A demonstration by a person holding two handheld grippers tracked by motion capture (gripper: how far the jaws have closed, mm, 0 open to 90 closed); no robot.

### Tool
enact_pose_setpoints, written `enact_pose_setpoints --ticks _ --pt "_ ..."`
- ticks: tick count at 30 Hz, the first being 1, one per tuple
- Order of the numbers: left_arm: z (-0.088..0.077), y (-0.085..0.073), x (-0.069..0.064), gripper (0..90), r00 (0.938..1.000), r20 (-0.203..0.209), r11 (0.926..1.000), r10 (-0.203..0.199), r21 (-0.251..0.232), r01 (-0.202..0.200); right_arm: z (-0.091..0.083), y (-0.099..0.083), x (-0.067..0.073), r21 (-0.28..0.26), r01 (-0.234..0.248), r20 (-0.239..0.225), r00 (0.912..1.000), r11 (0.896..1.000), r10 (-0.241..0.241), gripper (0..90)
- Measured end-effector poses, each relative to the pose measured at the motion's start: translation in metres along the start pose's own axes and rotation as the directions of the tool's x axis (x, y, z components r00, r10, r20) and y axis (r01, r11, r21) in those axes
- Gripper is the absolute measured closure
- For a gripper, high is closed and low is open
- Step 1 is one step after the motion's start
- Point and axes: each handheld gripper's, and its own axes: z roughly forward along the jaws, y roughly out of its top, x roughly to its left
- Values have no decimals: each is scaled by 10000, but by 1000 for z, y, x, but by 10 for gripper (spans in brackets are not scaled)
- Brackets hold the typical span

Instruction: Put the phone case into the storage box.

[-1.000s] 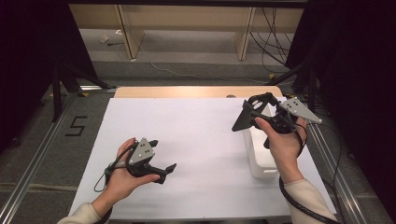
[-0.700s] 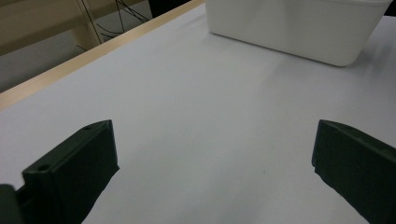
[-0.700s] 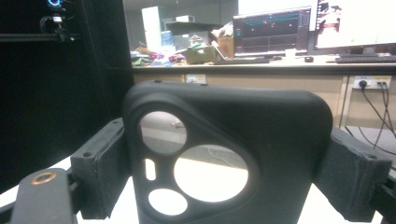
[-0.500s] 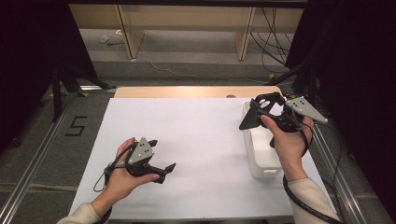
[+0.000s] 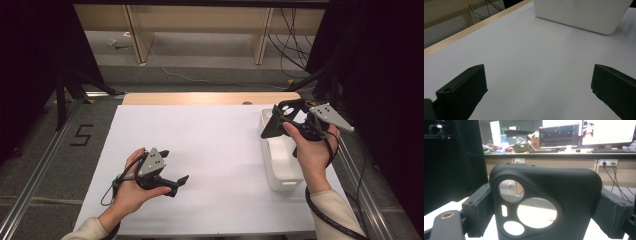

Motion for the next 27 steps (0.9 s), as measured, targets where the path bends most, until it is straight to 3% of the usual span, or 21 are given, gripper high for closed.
enact_pose_setpoints --ticks 27 --pt "1 0 0 0 10000 42 10000 11 -32 -11 -1 -4 -14 117 153 588 9981 9998 -160 154"
